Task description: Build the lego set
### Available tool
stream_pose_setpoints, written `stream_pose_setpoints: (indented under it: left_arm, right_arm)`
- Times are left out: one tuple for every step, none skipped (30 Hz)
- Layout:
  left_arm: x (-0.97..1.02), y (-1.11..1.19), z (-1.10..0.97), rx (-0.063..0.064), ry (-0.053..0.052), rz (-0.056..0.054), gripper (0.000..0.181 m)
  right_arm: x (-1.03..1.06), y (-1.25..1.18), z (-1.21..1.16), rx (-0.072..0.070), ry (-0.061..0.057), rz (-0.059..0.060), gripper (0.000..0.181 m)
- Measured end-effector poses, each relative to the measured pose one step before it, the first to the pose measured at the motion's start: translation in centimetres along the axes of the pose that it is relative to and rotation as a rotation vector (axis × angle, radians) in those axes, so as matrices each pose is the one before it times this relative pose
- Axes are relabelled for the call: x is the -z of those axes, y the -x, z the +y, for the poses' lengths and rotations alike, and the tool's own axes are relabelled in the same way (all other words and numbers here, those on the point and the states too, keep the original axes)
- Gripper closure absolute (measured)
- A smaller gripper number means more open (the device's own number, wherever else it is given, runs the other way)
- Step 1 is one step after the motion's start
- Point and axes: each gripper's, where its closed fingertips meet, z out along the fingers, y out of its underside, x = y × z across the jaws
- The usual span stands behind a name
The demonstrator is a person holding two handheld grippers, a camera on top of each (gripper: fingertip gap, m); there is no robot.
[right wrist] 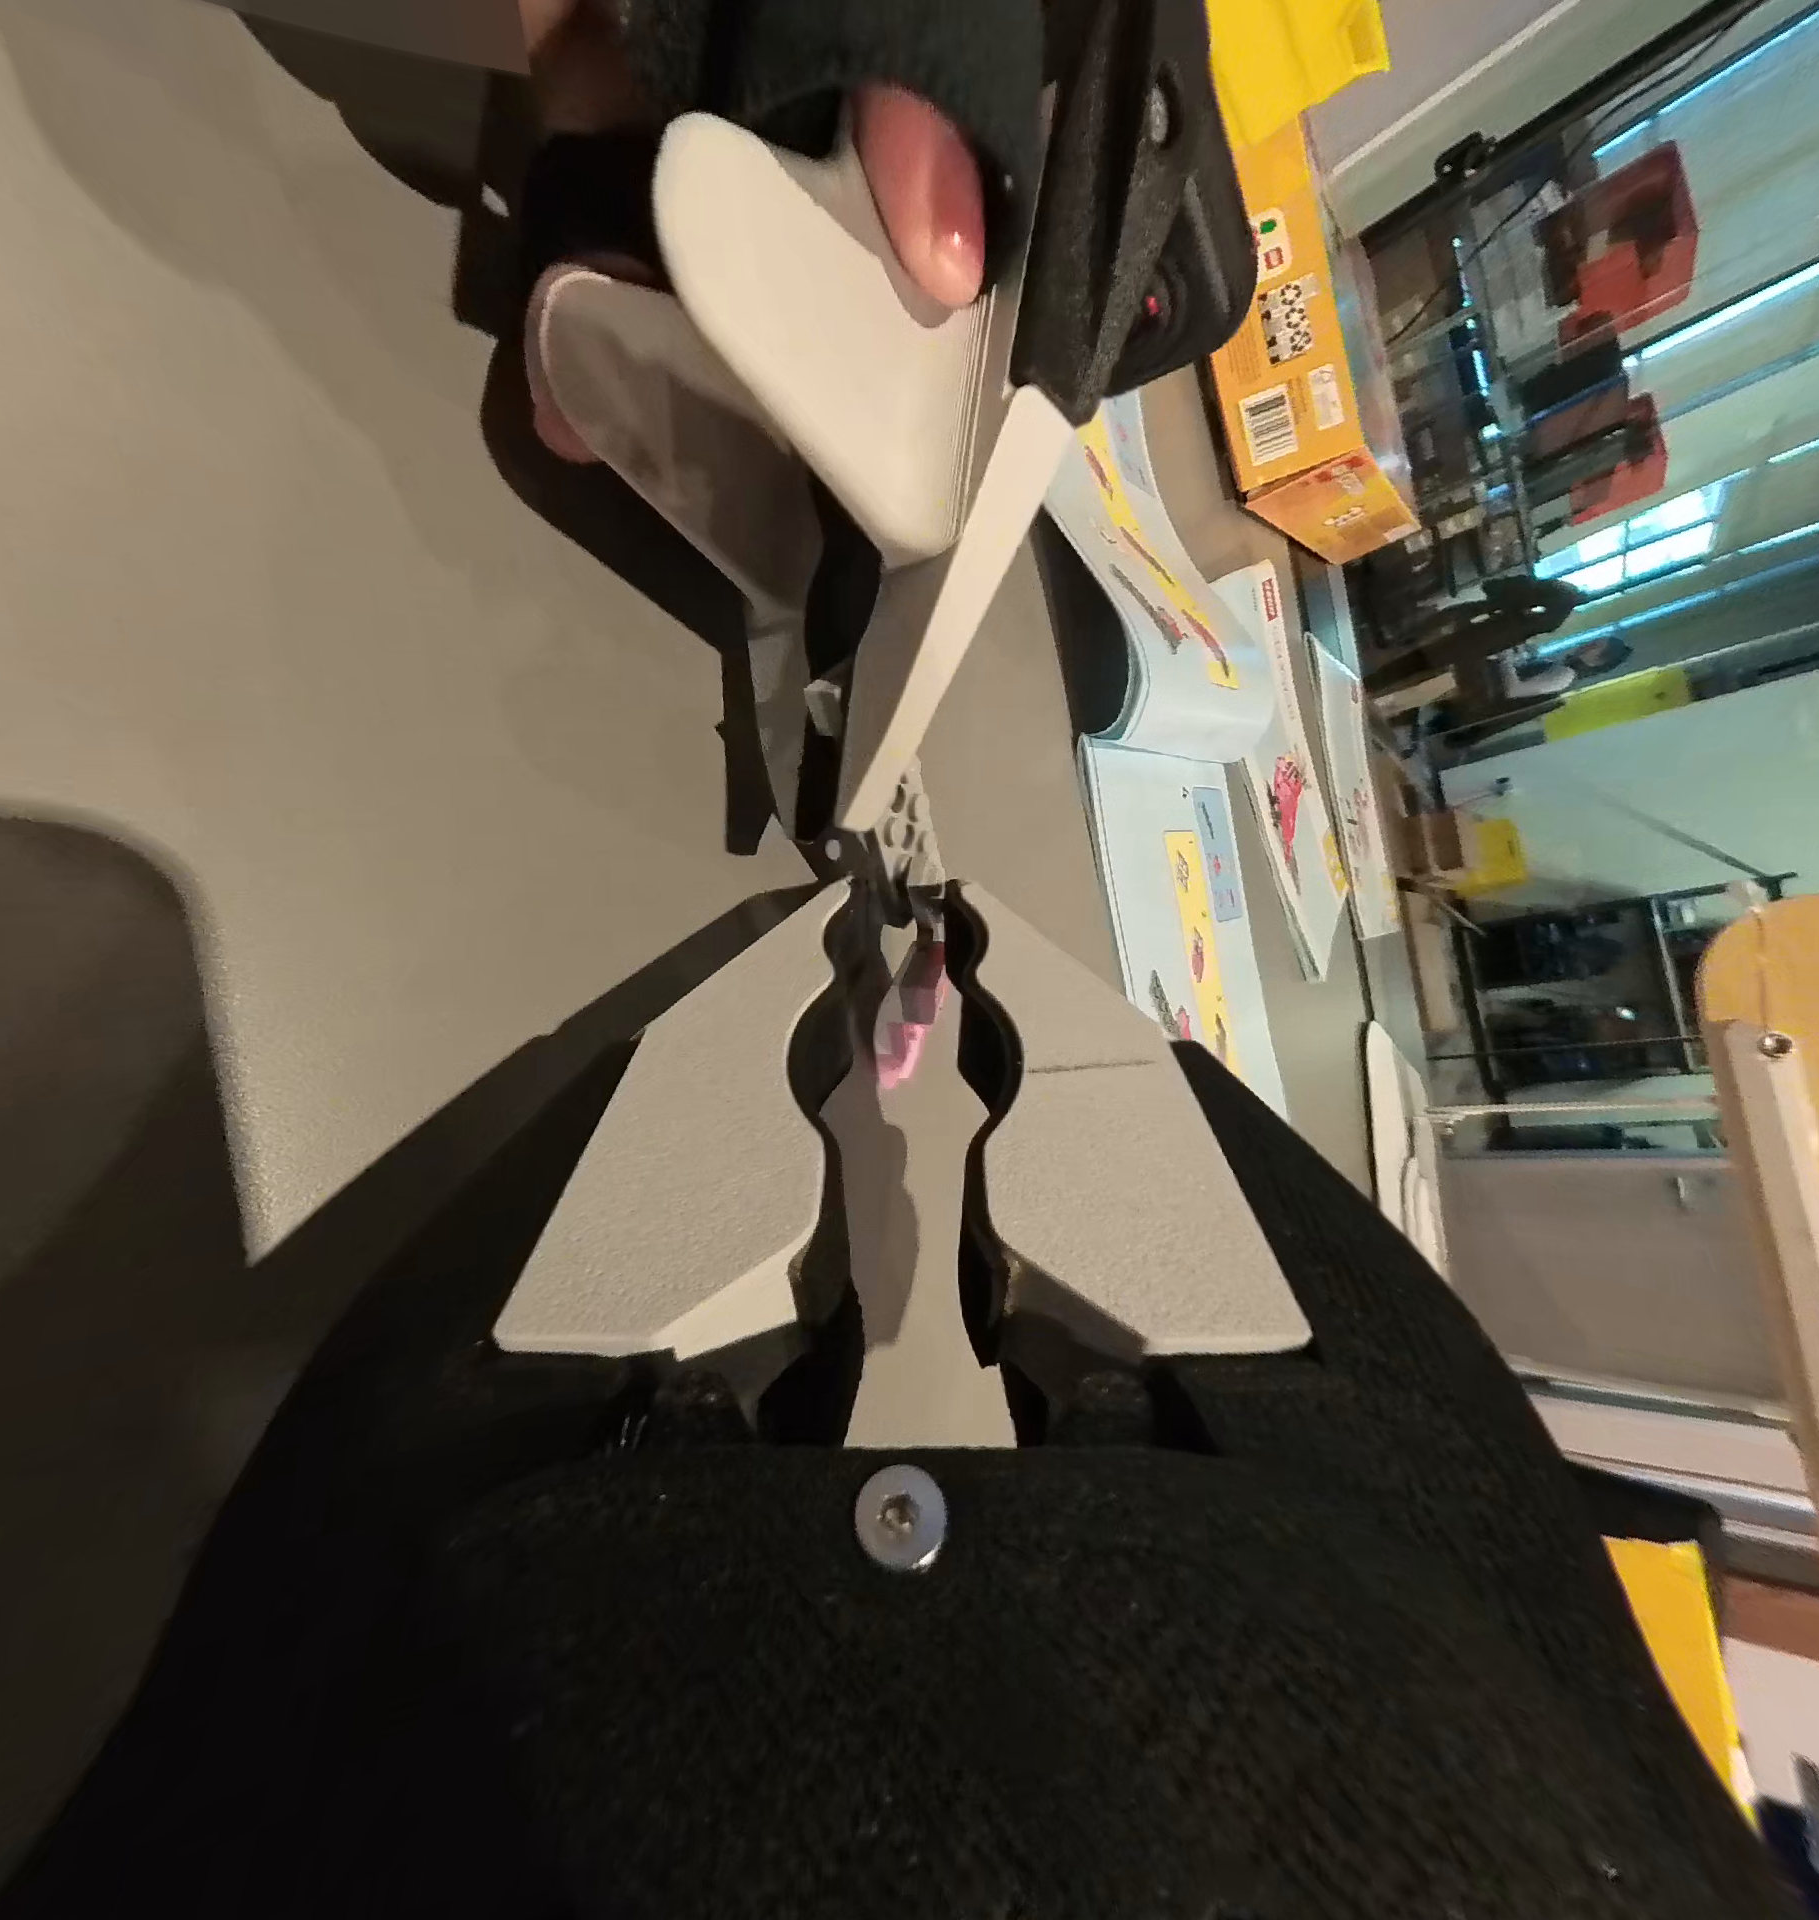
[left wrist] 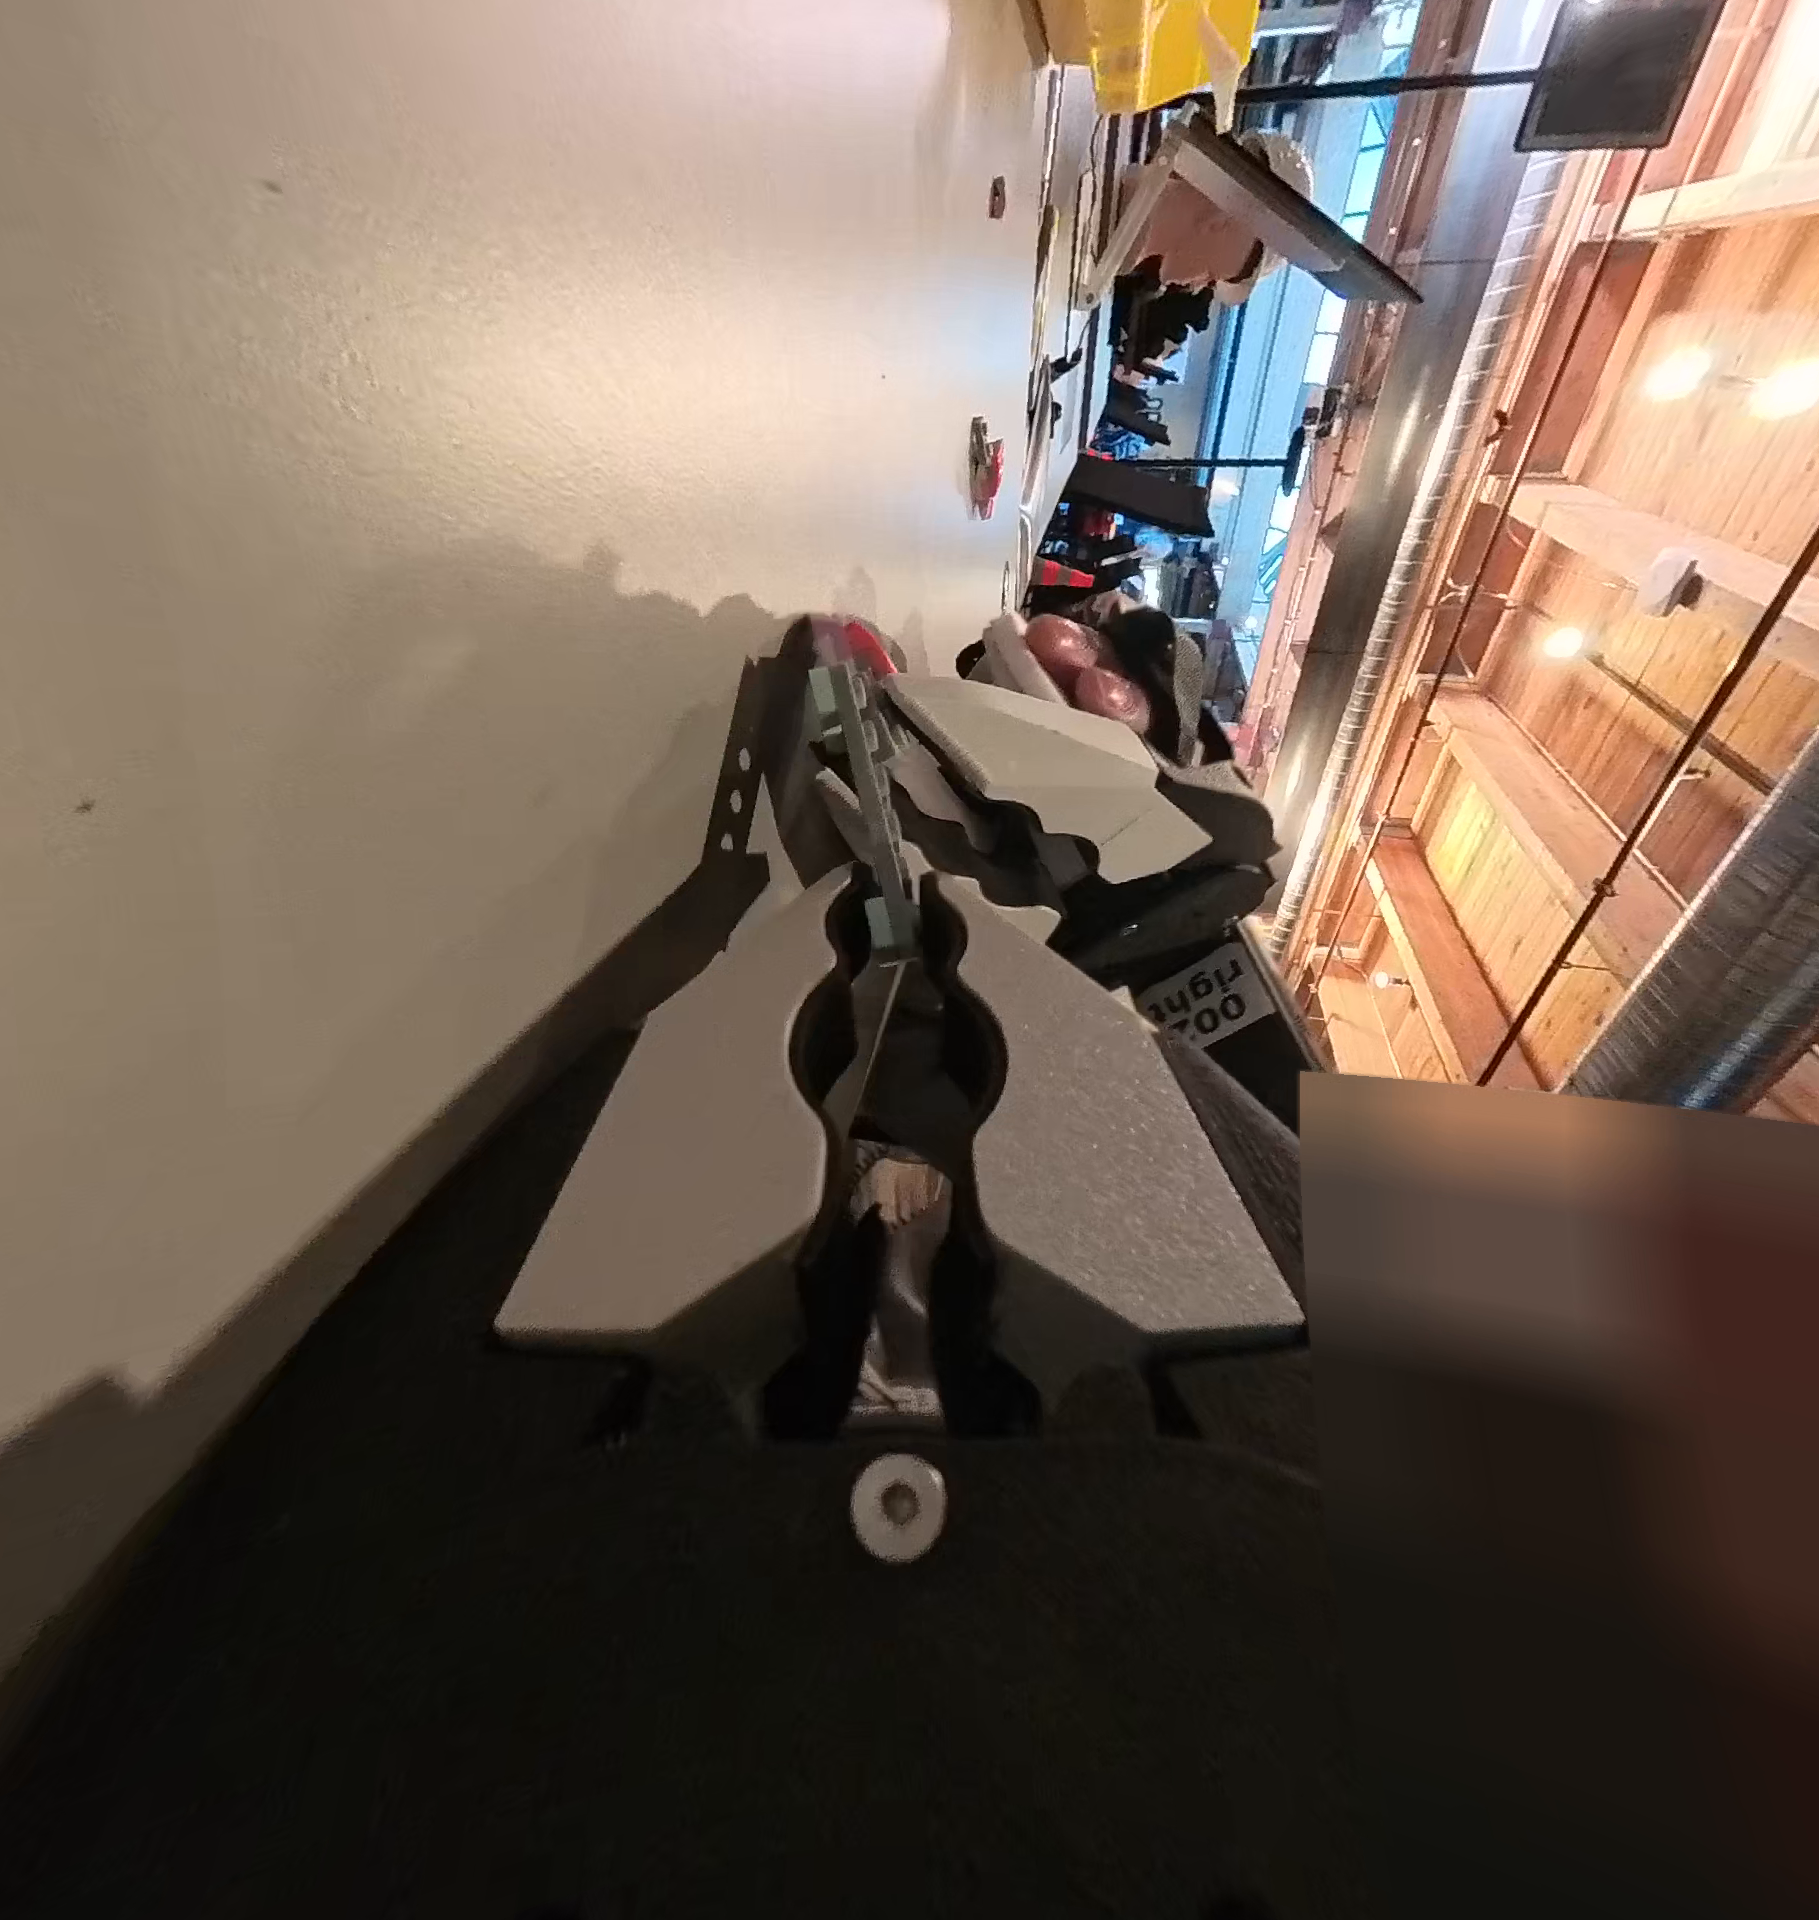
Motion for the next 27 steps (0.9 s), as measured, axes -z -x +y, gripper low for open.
stream_pose_setpoints:
  left_arm:
    - [0.011, -0.098, -0.086, 0.0057, -0.0054, 0.0093, 0.174]
    - [0.032, -0.098, -0.076, 0.0035, -0.0056, 0.0092, 0.174]
    - [-0.002, -0.021, -0.045, 0.0003, -0.0051, 0.0026, 0.174]
    - [-0.013, 0.001, -0.052, 0.0004, -0.0046, -0.0007, 0.174]
    - [-0.021, -0.041, -0.058, 0.0019, -0.0051, 0.0036, 0.174]
    - [-0.049, -0.091, -0.046, 0.0021, -0.0052, 0.0075, 0.174]
    - [-0.09, -0.105, -0.012, 0.0032, -0.0032, 0.008, 0.174]
    - [-0.107, -0.093, 0.043, 0.0029, -0.0001, 0.0068, 0.174]
    - [-0.105, -0.083, 0.046, 0.0023, 0.0002, 0.0065, 0.174]
    - [-0.048, -0.072, -0.022, 0.0024, -0.0038, 0.0059, 0.173]
    - [-0.01, -0.06, -0.039, 0.0014, -0.0037, 0.0052, 0.173]
    - [0.017, -0.052, -0.009, 0.0001, -0.0006, 0.0046, 0.173]
    - [0.031, -0.09, 0.001, 0.0014, -0.0001, 0.0082, 0.173]
    - [0.049, -0.108, -0.001, 0.0032, 0.0019, 0.0107, 0.173]
    - [0.058, -0.132, 0.041, 0.0039, 0.0051, 0.0127, 0.173]
    - [0.059, -0.163, 0.085, 0.0038, 0.0101, 0.0145, 0.174]
    - [0.065, -0.229, 0.118, 0.0051, 0.0123, 0.0214, 0.174]
    - [0.07, -0.206, 0.143, 0.0042, 0.015, 0.0188, 0.174]
    - [0.064, -0.11, 0.169, -0.0008, 0.0154, 0.0101, 0.174]
    - [0.043, -0.085, 0.127, -0.0005, 0.0118, 0.0083, 0.174]
    - [0.028, -0.079, 0.14, -0.0011, 0.0121, 0.0074, 0.174]
    - [0.021, -0.037, 0.148, -0.0013, 0.0124, 0.0038, 0.174]
    - [0.017, -0.09, 0.138, 0.0015, 0.0112, 0.0084, 0.174]
    - [-0.018, -0.161, 0.113, 0.0027, 0.0076, 0.0144, 0.174]
    - [-0.004, -0.05, 0.036, -0.001, 0.0026, 0.0041, 0.174]
    - [-0.002, 0.02, 0.042, -0.003, 0.0024, -0.0013, 0.174]
    - [-0.007, 0.04, 0.054, -0.0048, 0.0029, -0.0032, 0.175]
  right_arm:
    - [0.017, -0.057, -0.002, 0.0072, -0.0002, 0.0107, 0.169]
    - [-0.015, -0.047, -0.004, 0.0064, 0.0006, 0.0102, 0.17]
    - [-0.04, -0.041, -0.004, 0.0043, 0.0023, 0.0085, 0.17]
    - [-0.06, -0.036, 0.018, 0.0029, 0.0037, 0.0075, 0.17]
    - [-0.067, -0.046, 0.028, 0.0024, 0.0048, 0.0073, 0.17]
    - [-0.07, -0.037, 0.021, 0.0028, 0.0052, 0.0067, 0.17]
    - [-0.052, -0.023, 0.015, 0.0052, 0.0044, 0.007, 0.17]
    - [-0.035, -0.042, -0.006, 0.0069, 0.0037, 0.0096, 0.17]
    - [-0.042, -0.053, 0.001, 0.0067, 0.0034, 0.0106, 0.17]
    - [-0.02, -0.055, 0.001, 0.0061, 0.0029, 0.0098, 0.171]
    - [-0.022, -0.048, 0.012, 0.0049, 0.0009, 0.0071, 0.171]
    - [0.003, -0.047, -0.023, 0.0008, -0.0029, 0.0039, 0.171]
    - [0.018, -0.064, -0.054, -0.0021, -0.0059, 0.0038, 0.171]
    - [0.035, -0.094, -0.065, 0.0024, -0.0079, 0.0057, 0.171]
    - [0.045, -0.116, -0.108, 0.0092, -0.0096, 0.0078, 0.171]
    - [0.063, -0.149, -0.147, 0.0143, -0.0108, 0.0101, 0.171]
    - [0.058, -0.19, -0.184, 0.0179, -0.0129, 0.0131, 0.171]
    - [0.064, -0.182, -0.201, 0.017, -0.015, 0.0112, 0.171]
    - [0.055, -0.127, -0.188, 0.017, -0.0132, 0.0085, 0.171]
    - [0.048, -0.119, -0.164, 0.0193, -0.0106, 0.0096, 0.172]
    - [0.035, -0.102, -0.163, 0.0215, -0.0101, 0.0109, 0.172]
    - [0.049, -0.103, -0.157, 0.0211, -0.0108, 0.01, 0.172]
    - [0.064, -0.114, -0.152, 0.0166, -0.011, 0.0089, 0.172]
    - [0.066, -0.117, -0.131, 0.01, -0.0095, 0.0058, 0.173]
    - [0.023, -0.025, -0.051, 0.0072, -0.0049, -0.0012, 0.173]
    - [0.012, 0.02, -0.042, 0.0118, -0.0037, -0.0015, 0.173]
    - [0.004, 0.02, -0.057, 0.0149, -0.0029, 0.0012, 0.173]
